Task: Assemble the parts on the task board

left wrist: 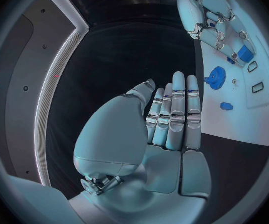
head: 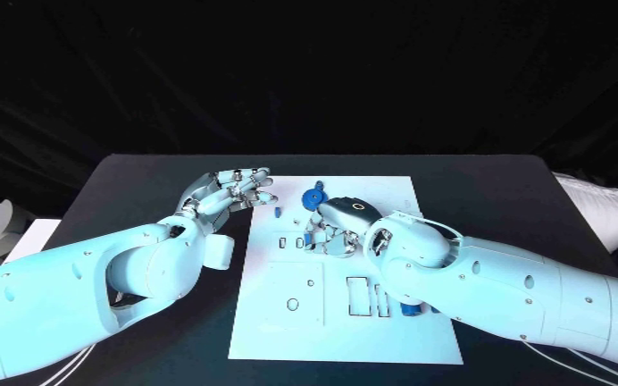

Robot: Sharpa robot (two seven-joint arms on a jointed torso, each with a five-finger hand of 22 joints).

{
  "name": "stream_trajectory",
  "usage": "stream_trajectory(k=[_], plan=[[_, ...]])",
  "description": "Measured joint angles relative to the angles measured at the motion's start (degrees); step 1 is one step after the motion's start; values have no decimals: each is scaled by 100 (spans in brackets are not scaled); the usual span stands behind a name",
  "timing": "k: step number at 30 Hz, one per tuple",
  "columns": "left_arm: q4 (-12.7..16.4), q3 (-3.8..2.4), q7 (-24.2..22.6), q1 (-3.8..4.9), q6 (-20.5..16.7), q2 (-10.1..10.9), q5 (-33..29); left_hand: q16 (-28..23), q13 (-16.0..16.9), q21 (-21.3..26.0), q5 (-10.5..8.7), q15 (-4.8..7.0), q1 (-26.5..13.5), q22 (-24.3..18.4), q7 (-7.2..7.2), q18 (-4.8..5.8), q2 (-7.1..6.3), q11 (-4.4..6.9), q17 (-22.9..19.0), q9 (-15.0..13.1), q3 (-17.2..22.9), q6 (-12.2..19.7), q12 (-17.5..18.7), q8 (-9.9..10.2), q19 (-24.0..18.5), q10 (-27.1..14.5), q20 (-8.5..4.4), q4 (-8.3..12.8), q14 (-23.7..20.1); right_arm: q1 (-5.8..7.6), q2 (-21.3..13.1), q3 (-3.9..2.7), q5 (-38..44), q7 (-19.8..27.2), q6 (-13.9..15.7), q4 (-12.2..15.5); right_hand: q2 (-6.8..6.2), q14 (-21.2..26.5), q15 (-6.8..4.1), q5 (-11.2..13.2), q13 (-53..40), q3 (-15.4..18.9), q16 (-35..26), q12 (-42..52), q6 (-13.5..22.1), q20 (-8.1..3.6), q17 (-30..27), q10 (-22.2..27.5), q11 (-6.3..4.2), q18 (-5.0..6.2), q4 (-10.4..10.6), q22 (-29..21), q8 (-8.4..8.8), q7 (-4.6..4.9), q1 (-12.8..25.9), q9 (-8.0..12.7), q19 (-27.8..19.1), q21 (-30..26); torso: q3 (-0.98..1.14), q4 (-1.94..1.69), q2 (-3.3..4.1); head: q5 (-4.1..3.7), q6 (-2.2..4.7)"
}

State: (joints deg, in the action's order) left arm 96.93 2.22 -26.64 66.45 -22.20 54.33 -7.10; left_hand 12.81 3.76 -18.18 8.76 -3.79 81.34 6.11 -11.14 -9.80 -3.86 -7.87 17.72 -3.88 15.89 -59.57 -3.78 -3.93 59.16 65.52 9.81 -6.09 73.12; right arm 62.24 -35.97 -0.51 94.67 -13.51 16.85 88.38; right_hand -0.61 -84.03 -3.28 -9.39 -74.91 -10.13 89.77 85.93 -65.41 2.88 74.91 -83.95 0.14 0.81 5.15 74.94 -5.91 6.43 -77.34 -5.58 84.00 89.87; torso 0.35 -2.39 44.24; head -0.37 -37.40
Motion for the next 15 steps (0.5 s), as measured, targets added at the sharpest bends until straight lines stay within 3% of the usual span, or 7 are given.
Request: stream_trajectory(k=[9, 15], plan=[[2, 0, 3, 0, 10, 4, -1, 0, 0, 0, 0, 0, 0, 0, 0, 0, 0, 0, -1, 0, 0, 0, 0, 0, 0, 0, 0, 0, 0, -1, -4, 0, 55, -19, -18, 1, -68, 0, 0, 0, 0, 15, 0, -83, -52, 0, -1, -9, 8, 0, 16, -1, 152, -50, 68, 50, 0, 0, -1, -2, -1, -3, -27], [2, 1, 6, 0, 15, 6, -1, 0, 0, 0, 0, 0, 0, 0, 0, 0, 0, 0, -1, 0, 0, 0, 0, 0, 0, 0, 0, 0, 0, -3, -5, 2, 80, -39, -28, 2, -174, 1, 42, 10, 0, 37, -22, -168, 62, 0, -1, 0, 103, 0, 58, -1, 223, -23, 175, 93, 0, 0, -1, -2, -2, -3, -35]])
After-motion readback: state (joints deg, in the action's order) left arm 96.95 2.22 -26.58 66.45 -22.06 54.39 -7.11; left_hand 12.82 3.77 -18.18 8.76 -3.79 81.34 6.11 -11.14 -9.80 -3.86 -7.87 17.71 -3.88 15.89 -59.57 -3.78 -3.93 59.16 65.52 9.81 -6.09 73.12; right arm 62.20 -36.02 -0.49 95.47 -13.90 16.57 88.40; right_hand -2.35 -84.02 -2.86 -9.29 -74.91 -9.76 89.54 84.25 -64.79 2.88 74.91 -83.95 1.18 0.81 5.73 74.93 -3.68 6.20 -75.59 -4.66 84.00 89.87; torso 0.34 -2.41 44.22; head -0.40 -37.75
